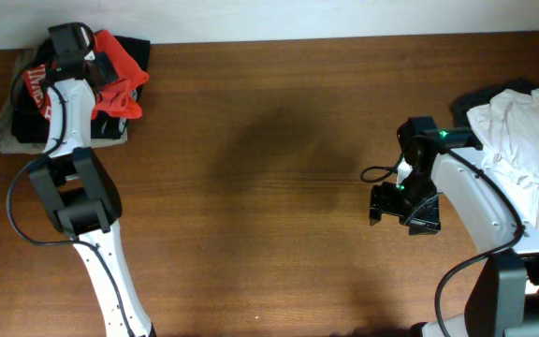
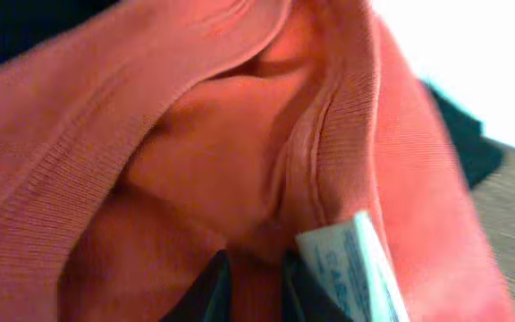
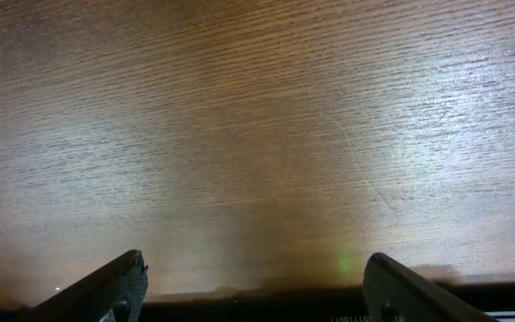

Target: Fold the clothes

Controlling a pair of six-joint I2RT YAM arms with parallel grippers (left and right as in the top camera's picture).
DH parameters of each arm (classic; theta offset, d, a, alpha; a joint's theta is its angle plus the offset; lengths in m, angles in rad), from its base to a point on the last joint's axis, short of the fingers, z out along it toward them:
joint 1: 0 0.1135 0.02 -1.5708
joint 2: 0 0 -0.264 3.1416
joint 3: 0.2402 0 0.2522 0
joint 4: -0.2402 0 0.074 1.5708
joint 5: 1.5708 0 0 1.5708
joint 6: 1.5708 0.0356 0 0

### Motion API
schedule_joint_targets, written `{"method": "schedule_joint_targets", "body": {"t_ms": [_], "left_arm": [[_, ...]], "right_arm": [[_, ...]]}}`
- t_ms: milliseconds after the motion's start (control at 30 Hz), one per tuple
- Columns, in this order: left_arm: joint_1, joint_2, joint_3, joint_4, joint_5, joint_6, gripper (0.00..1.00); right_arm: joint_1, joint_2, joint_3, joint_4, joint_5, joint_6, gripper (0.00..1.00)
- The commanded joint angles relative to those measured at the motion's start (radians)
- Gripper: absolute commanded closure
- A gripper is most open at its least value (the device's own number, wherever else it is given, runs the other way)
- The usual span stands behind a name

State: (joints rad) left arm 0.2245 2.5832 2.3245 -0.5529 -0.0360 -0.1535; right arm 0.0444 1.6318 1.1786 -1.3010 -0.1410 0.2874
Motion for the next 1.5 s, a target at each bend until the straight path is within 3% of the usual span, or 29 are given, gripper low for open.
{"method": "schedule_joint_targets", "body": {"t_ms": [0, 133, 233, 467, 567, 633, 700, 833, 1000, 1200, 1233, 1267, 1467], "left_arm": [[-0.013, -0.158, 0.007, -0.010, 0.007, 0.021, 0.76], [-0.002, -0.210, 0.006, -0.008, -0.069, 0.021, 0.76], [0.018, -0.203, 0.000, -0.008, -0.077, 0.021, 0.69], [0.095, -0.068, -0.002, 0.028, -0.077, 0.020, 0.68], [0.122, -0.005, -0.002, 0.044, -0.077, 0.020, 0.58], [0.132, 0.032, -0.002, 0.044, -0.072, 0.020, 0.43], [0.135, 0.056, -0.002, 0.041, -0.066, 0.021, 0.37], [0.131, 0.055, 0.007, 0.018, -0.065, 0.020, 0.35], [0.121, -0.047, 0.030, -0.002, 0.006, 0.020, 0.32], [0.120, -0.261, 0.030, -0.047, 0.194, 0.020, 0.13], [0.120, -0.294, 0.030, -0.063, 0.227, 0.020, 0.04], [0.120, -0.328, 0.030, -0.086, 0.263, 0.020, 0.01], [0.121, -0.560, 0.030, -0.320, 0.450, 0.020, 0.01]], "right_arm": [[-0.006, -0.003, -0.002, 0.000, -0.006, 0.001, 0.19], [-0.006, -0.003, -0.002, 0.000, -0.006, 0.000, 0.19], [-0.006, -0.003, -0.002, 0.006, -0.006, 0.000, 0.19], [-0.006, -0.003, -0.002, 0.014, -0.006, 0.001, 0.19], [-0.006, -0.003, -0.002, 0.015, -0.006, 0.001, 0.19], [-0.006, -0.003, -0.002, 0.016, -0.006, 0.001, 0.19], [-0.006, -0.003, -0.002, 0.022, -0.006, 0.002, 0.18], [-0.006, -0.003, -0.002, 0.025, -0.006, 0.009, 0.18], [-0.006, -0.003, -0.002, 0.035, -0.005, 0.008, 0.18], [-0.006, -0.004, -0.002, 0.045, -0.005, 0.005, 0.17], [-0.006, -0.004, -0.001, 0.045, -0.005, -0.002, 0.17], [-0.006, -0.005, 0.000, 0.045, -0.005, -0.004, 0.18], [-0.005, -0.106, 0.037, 0.013, -0.014, -0.003, 0.20]]}}
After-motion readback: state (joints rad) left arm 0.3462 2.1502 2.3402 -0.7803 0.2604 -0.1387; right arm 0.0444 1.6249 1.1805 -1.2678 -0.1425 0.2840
